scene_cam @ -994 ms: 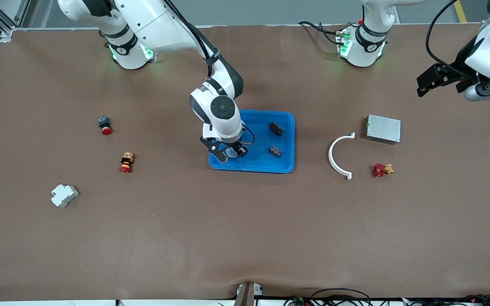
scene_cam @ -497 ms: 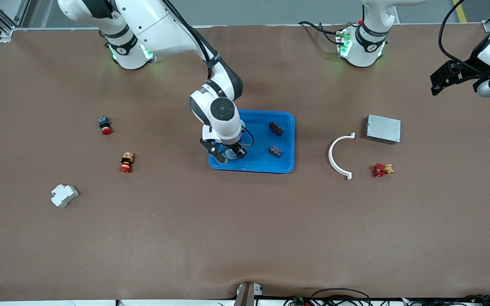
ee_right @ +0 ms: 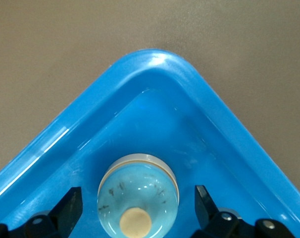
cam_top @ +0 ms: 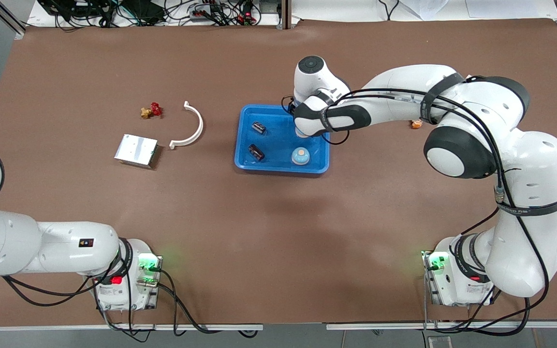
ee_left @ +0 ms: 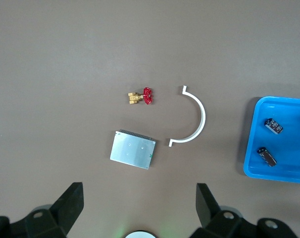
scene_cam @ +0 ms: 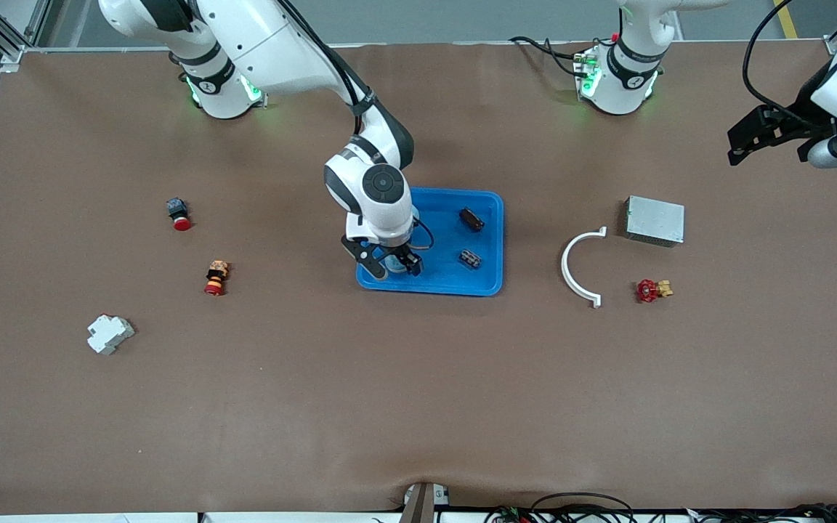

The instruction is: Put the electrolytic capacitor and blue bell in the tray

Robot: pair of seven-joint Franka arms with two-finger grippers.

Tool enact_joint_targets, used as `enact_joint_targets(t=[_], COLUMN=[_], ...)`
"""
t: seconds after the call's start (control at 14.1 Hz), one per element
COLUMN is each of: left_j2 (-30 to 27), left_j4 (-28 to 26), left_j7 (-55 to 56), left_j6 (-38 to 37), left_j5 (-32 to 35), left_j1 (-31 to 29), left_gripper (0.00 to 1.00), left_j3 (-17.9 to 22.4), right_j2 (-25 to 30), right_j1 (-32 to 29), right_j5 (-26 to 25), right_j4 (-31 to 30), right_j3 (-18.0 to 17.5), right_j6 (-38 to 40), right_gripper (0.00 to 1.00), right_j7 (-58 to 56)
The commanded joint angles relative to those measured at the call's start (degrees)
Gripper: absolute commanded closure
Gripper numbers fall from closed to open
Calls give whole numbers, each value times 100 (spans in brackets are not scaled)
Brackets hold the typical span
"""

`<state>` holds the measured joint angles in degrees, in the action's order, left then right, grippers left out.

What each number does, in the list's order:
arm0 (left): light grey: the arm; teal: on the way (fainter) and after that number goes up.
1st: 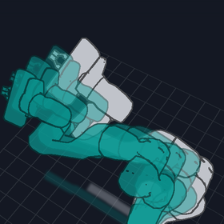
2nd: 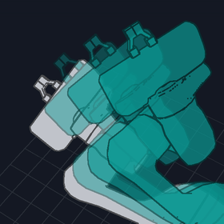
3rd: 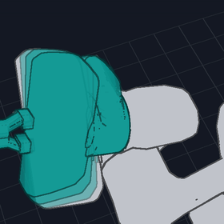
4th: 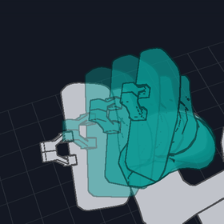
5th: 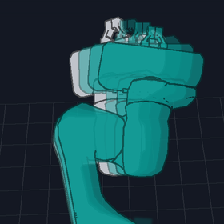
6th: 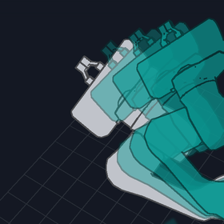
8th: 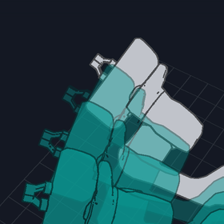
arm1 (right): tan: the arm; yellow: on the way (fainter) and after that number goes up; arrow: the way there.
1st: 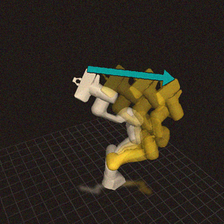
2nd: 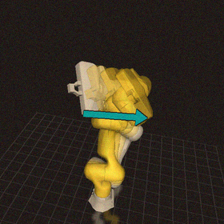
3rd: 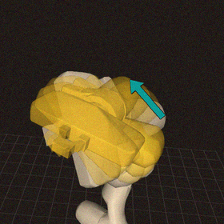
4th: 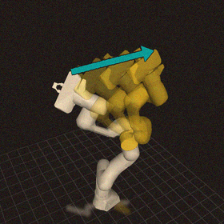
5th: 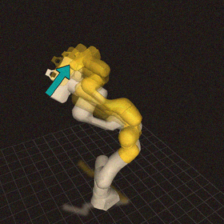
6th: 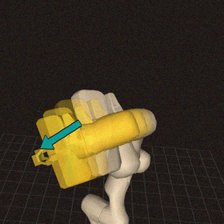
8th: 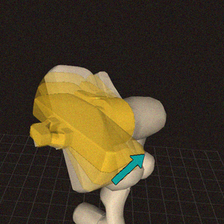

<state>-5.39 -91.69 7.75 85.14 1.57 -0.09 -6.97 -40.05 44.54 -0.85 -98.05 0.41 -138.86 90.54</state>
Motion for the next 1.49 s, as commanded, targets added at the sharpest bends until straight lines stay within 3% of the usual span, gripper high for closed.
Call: enact_joint_targets(t=[0.0,0.35,0.57,0.85,1.42], left_j2=[-76,-112,-112,-41,3], left_j4=[-42,55,90,90,204], left_j7=[-116,-98,-46,-10,-63], left_j6=[-14,-235,-235,-226,-199], left_j5=[-95,-95,-95,-69,19], left_j1=[18,18,27,36,45], left_gripper=[0,0,0,0,0], left_j3=[29,29,20,3,3], right_j2=[-55,111,567,1165,2088], right_j1=[55,20,-129,-761,-2369], right_j5=[-117,-108,-100,-100,-108], right_j4=[93,154,155,146,-20], right_j3=[30,3,21,21,30], right_j6=[26,315,788,1869,2943], right_gripper=[0,0,0,0,0], right_j7=[140,17,-289,-2000,-5867])
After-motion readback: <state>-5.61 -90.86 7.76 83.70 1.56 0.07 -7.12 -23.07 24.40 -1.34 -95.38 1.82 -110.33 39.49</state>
